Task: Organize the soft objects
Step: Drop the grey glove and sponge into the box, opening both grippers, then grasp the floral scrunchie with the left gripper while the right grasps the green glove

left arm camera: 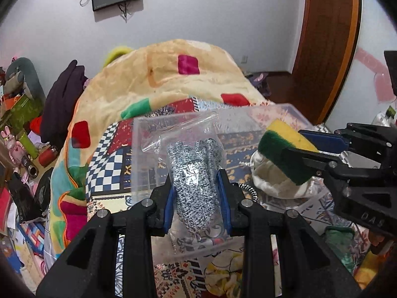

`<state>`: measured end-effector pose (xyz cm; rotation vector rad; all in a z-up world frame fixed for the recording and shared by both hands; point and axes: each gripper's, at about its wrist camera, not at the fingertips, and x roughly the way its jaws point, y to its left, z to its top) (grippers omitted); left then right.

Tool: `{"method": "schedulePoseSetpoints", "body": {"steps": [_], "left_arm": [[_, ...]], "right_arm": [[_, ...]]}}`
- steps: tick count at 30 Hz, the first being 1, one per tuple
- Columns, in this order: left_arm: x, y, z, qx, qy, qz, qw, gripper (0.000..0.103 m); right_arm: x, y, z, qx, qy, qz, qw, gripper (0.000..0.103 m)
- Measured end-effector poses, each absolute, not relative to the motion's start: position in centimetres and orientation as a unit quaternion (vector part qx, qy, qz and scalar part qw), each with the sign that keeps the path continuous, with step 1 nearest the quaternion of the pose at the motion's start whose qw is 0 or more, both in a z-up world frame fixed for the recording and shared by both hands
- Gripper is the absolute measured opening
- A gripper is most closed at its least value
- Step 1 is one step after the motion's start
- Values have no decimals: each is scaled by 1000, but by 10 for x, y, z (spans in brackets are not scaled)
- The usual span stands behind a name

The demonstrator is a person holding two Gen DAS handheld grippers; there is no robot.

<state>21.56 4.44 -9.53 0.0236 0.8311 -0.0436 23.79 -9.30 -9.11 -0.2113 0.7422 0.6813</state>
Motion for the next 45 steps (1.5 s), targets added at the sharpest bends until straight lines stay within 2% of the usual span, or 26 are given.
{"method": "schedulePoseSetpoints", "body": {"steps": [6, 8, 9, 10, 12, 14, 17, 19, 21, 24, 27, 37, 45], "left_arm": [[225, 42, -109, 20, 421, -19, 907, 33], [227, 42, -111, 18, 423, -17, 906, 39], [228, 42, -111, 18, 423, -16, 906, 43], [227, 42, -110, 18, 421, -14, 907, 51], [225, 42, -107, 19, 414, -11, 910, 56], [219, 41, -102, 23, 405, -10, 914, 61], [212, 41, -94, 24, 393, -8, 919, 65], [206, 43, -87, 21, 386, -10, 922, 68], [196, 46, -78, 15, 374, -12, 927, 70], [182, 50, -67, 7, 359, -9, 933, 80], [168, 54, -58, 2, 346, -10, 938, 84], [132, 41, -54, 17, 346, -29, 938, 93], [114, 22, -80, 20, 385, -69, 920, 93]], "right_arm": [[244, -85, -106, -122, 376, 323, 860, 26], [244, -84, -109, -129, 381, 324, 856, 28], [243, -84, -110, -130, 383, 325, 855, 31], [244, -84, -110, -131, 384, 326, 854, 34], [242, -86, -109, -129, 381, 325, 856, 51], [240, -88, -105, -130, 372, 321, 861, 55], [237, -93, -97, -126, 363, 323, 865, 56], [233, -97, -90, -120, 356, 324, 869, 61], [227, -105, -81, -114, 341, 322, 876, 71], [216, -114, -69, -107, 320, 321, 885, 77], [205, -126, -58, -102, 300, 320, 893, 84], [176, -150, -62, -110, 298, 322, 892, 88], [151, -155, -99, -124, 339, 326, 874, 88]]}}
